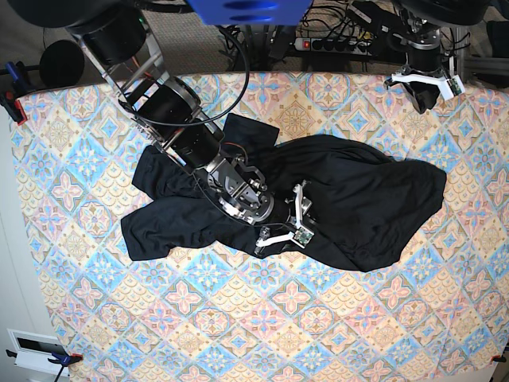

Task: Layout the t-shirt on the table in an organized manner, then fold the t-shirt properly
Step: 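Close the right gripper on the t-shirt fabric, then drag the gripped fabric with the right gripper toward the shirt's center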

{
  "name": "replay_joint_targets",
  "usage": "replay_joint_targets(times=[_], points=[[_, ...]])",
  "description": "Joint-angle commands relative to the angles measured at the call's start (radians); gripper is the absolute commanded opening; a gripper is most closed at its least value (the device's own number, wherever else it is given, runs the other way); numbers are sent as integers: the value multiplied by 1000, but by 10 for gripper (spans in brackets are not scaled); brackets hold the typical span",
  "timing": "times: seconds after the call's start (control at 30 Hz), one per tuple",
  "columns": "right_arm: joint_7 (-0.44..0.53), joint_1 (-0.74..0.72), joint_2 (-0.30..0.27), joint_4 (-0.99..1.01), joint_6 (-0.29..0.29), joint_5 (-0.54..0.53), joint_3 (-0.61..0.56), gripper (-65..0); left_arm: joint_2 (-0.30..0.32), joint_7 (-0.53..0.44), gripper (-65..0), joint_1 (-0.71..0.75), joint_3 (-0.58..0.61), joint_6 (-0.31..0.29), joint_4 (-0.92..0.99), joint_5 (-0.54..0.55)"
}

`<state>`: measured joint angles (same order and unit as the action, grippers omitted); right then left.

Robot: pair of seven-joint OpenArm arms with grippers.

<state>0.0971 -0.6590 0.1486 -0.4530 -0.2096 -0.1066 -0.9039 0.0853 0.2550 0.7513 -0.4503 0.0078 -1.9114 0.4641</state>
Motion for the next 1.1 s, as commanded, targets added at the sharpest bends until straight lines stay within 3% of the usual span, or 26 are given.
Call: replay_joint_targets(times=[0.0, 0.13, 0.17, 0.27, 0.43, 0.63, 0.87, 1.07], points=[[-26, -31, 8, -10, 2, 3, -25, -393, 6, -26, -515, 7, -5, -1, -15, -1], [-67, -31, 8, -10, 2, 3, -137, -619, 6, -26, -515, 7, -5, -1, -13, -1], [-70, -29, 8, -10, 2, 3, -157, -650, 6, -26, -515, 7, -5, -1, -13, -1], [-72, 35, 8, -11, 2, 6, -197, -627, 6, -26, -515, 0, -5, -1, -13, -1], [-72, 152, 3, -11, 2, 8, -261, -650, 6, 22, -515, -17, -8, -1, 11, 0], [-87, 249, -119, -115, 2, 8, -280, -650, 6, 79, -515, -51, -8, -1, 25, 0], [-313, 327, -284, -516, 2, 8, -278, -650, 8, 82, -515, -72, -8, -1, 25, 0], [-468, 381, -380, -801, 2, 8, -278, -650, 9, 82, -515, -74, -8, -1, 25, 0]])
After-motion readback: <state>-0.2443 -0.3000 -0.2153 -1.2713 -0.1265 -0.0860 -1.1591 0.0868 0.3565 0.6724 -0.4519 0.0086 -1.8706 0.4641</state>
